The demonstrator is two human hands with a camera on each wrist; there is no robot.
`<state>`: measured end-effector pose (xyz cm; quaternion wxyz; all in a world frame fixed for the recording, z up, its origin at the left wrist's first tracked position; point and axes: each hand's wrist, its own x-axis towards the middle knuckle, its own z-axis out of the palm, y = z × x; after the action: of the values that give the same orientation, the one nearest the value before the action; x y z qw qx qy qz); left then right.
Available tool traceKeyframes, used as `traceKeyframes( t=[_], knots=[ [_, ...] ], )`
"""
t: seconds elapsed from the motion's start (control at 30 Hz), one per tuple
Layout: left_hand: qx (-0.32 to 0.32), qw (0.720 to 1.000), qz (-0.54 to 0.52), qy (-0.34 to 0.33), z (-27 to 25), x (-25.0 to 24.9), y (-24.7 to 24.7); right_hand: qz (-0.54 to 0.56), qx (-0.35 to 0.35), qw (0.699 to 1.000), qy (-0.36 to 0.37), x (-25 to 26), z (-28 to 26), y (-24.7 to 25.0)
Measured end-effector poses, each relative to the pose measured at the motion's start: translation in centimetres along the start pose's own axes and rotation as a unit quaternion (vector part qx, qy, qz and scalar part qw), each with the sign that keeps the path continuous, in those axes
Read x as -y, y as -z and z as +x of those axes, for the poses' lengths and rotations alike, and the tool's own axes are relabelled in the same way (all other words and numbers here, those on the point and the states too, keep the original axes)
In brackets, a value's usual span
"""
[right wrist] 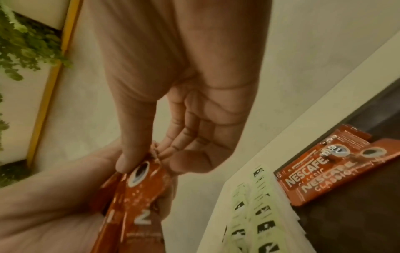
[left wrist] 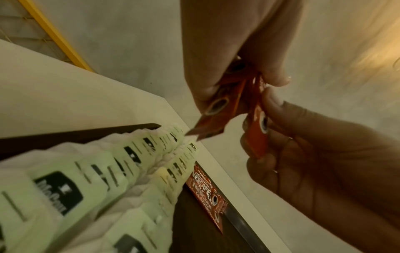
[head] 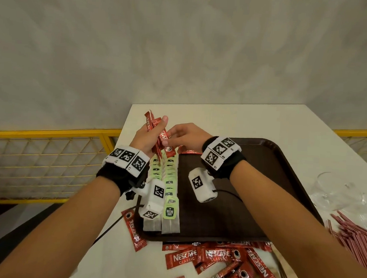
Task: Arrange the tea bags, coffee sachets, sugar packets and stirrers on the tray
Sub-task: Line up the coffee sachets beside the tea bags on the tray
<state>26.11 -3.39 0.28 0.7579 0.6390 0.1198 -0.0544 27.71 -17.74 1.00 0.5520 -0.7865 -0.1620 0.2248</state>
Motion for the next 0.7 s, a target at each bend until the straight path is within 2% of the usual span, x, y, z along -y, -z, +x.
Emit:
traceKeyframes(
  t=[0.07, 0.13, 0.2, 0.27, 0.33, 0.4, 0.7],
  knots=[
    [-0.009, 1.000, 0.008, -0.011, -0.1, 0.0, 0.2, 0.013, -0.014, 1.000, -0.002, -0.4, -0.5, 0.8],
    [-0.032, 0.999, 0.009, -0.018, 0.0, 0.0, 0.7, -0.013, -0.066, 0.997, -0.028, -1.3, -0.9, 2.0],
    [-0.053, 0.998, 0.003, -0.016, 0.2, 0.1, 1.6, -0.130, -0.109, 0.982, -0.087, -2.8, -0.8, 3.4],
    [-0.059, 0.998, 0.001, -0.006, 0.4, 0.1, 2.3, -0.330, -0.094, 0.928, -0.145, -4.4, -0.3, 4.4],
    [-0.050, 0.999, 0.005, 0.001, 0.4, 0.1, 2.8, -0.425, -0.051, 0.888, -0.168, -5.5, 0.5, 4.6],
    [-0.039, 0.999, 0.020, 0.003, 0.5, 0.1, 3.0, -0.451, -0.037, 0.876, -0.170, -6.0, 1.2, 4.4],
    [-0.040, 0.998, 0.037, 0.015, 0.6, 0.3, 3.6, -0.480, -0.076, 0.862, -0.147, -6.5, 3.5, 3.7]
  ],
)
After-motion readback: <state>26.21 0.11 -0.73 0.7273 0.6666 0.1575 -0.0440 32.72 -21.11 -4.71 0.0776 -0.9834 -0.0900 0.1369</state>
